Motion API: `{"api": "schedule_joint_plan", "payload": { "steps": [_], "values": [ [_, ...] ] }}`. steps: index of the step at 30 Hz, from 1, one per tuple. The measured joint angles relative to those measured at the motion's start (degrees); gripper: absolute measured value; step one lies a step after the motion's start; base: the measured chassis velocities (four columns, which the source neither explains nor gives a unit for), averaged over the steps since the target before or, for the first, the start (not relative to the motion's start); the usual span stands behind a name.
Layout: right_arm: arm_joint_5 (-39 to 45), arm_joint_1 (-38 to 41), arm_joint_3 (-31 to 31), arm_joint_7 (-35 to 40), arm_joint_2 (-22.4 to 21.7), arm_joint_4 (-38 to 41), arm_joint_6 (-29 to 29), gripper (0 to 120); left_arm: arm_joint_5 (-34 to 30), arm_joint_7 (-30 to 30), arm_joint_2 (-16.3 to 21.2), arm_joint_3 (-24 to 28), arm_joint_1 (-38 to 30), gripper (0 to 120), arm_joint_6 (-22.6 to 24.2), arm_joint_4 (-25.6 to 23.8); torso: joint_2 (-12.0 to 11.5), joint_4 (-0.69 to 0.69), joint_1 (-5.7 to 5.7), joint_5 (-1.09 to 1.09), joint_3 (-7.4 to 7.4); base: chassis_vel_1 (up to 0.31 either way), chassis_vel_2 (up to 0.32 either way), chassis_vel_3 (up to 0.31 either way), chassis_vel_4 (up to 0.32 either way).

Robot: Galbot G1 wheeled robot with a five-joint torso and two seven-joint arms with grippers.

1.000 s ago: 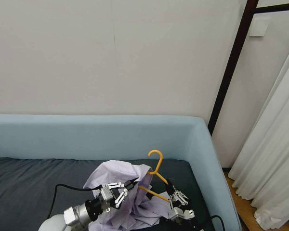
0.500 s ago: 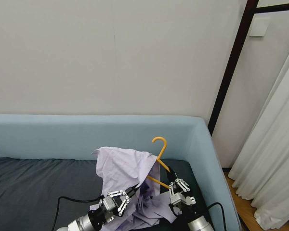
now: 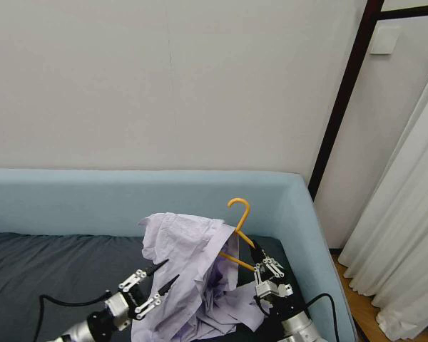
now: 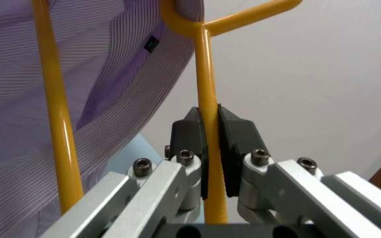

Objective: Pick up the clothes from the sofa and hang them on the clothes hanger.

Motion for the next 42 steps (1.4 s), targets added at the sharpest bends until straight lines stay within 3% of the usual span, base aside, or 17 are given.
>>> {"api": "schedule_joint_plan", "payload": {
  "steps": [3,5,7,14,28,38,42],
  "values": [
    [-2.6,1.2,-0.1,-0.4,0.9,-1.4,1.6,5,-9.3,1.3,6.3,0.5,-4.7,81,4.5,1.6,0.0,-0.06,0.0,0.01,0.0,0.0,0.0,0.0,0.0],
    [-3.6,1.7,-0.2,-0.6,1.3,-2.0,2.3,5,-11.8,2.5,8.1,0.8,-5.7,84,5.9,2.6,0.0,-0.07,0.01,0.0,0.0,0.0,0.0,0.0,0.0],
    [-4.8,3.2,-1.0,-1.1,1.6,-2.9,3.3,5,-15.2,4.9,11.4,1.2,-7.1,93,8.4,4.8,0.0,0.0,0.01,-0.01,0.01,0.0,0.0,0.0,0.0],
    [-6.4,5.8,-3.3,-2.0,1.4,-4.6,5.3,5,-16.5,12.4,18.8,4.1,-12.5,100,14.5,11.1,0.0,-0.02,0.0,0.01,0.01,0.0,0.0,0.0,0.0],
    [-15.0,7.2,-1.9,-3.2,2.7,-6.7,9.9,5,-12.3,19.0,24.0,14.7,-26.7,100,21.6,15.3,0.0,-0.02,0.01,0.01,0.01,0.0,0.0,0.0,0.0],
    [-20.7,7.6,-0.6,-2.9,3.9,-6.4,11.6,5,-6.3,21.8,22.7,19.0,-29.3,94,22.7,17.7,0.0,-0.02,0.0,0.01,0.0,0.0,0.0,0.0,0.0],
    [-23.5,7.6,0.2,-2.8,4.6,-5.8,12.7,5,-4.9,22.1,21.7,20.2,-30.6,82,22.6,18.3,0.0,-0.02,0.0,0.01,0.0,0.0,0.0,0.0,0.0]
  ]
}}
